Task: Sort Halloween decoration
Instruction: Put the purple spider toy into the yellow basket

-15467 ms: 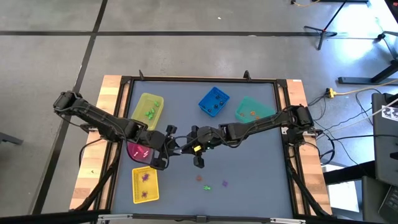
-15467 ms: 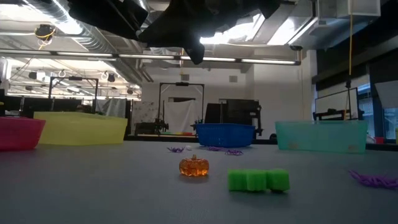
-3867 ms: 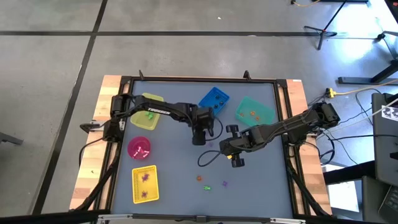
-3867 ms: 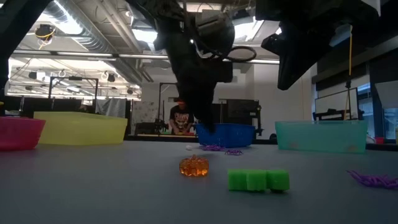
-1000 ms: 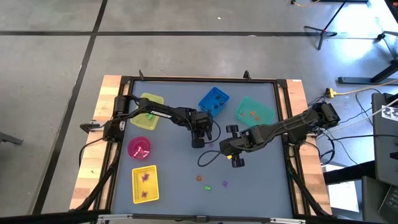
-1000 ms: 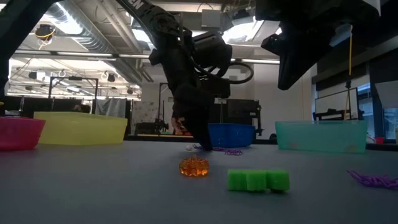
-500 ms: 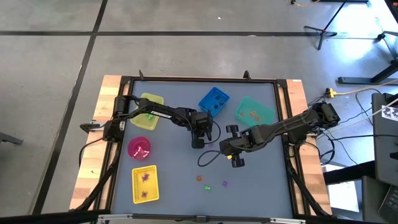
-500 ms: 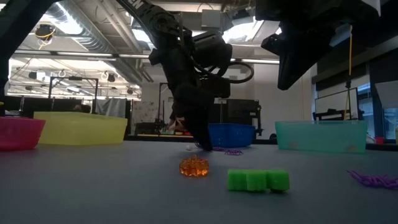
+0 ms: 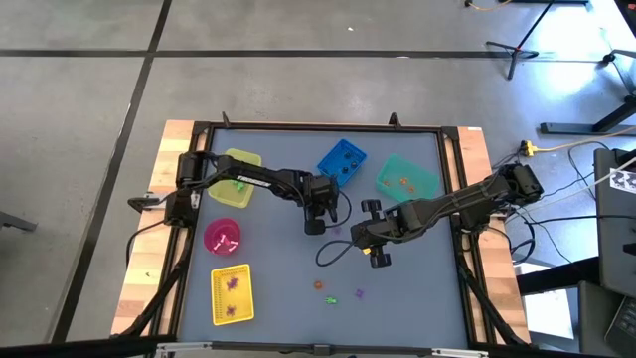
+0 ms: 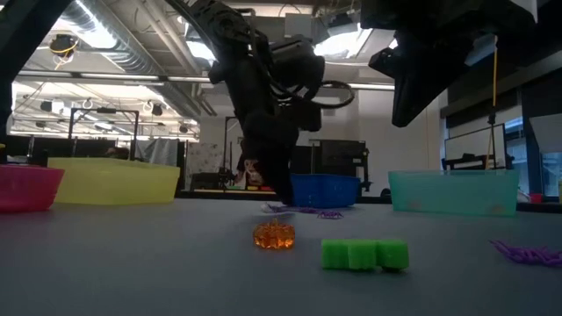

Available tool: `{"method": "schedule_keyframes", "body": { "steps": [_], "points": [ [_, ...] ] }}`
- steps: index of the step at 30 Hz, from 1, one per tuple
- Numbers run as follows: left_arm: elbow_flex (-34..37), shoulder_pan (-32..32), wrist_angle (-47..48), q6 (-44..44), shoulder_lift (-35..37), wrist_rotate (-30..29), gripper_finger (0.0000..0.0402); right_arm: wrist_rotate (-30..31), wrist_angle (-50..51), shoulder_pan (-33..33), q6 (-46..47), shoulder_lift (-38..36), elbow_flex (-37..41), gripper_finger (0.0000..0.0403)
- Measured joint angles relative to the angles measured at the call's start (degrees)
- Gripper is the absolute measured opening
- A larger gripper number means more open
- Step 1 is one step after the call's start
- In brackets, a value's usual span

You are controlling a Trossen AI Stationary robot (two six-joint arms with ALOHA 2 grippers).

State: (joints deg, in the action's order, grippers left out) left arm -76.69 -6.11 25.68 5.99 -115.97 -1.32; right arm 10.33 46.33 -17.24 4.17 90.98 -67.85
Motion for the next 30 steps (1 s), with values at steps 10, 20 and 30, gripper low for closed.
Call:
{"method": "schedule_keyframes", "body": {
  "steps": [10,20,30],
  "points": [
    [-0.13,-0.15,3.33,-1.44,2.56,-0.13,0.0,-0.04,-0.42,0.01,-0.01,0.0,0.02,0.0017],
    [-0.17,-1.59,4.6,-10.29,2.53,-0.28,0.0035,-0.48,-0.62,0.01,-0.01,0.0,0.02,0.0017],
    [-0.17,-2.27,4.64,-10.4,2.04,2.4,0.0137,-0.48,-1.14,0.01,-0.01,0.0,0.02,0.0017]
  ]
}}
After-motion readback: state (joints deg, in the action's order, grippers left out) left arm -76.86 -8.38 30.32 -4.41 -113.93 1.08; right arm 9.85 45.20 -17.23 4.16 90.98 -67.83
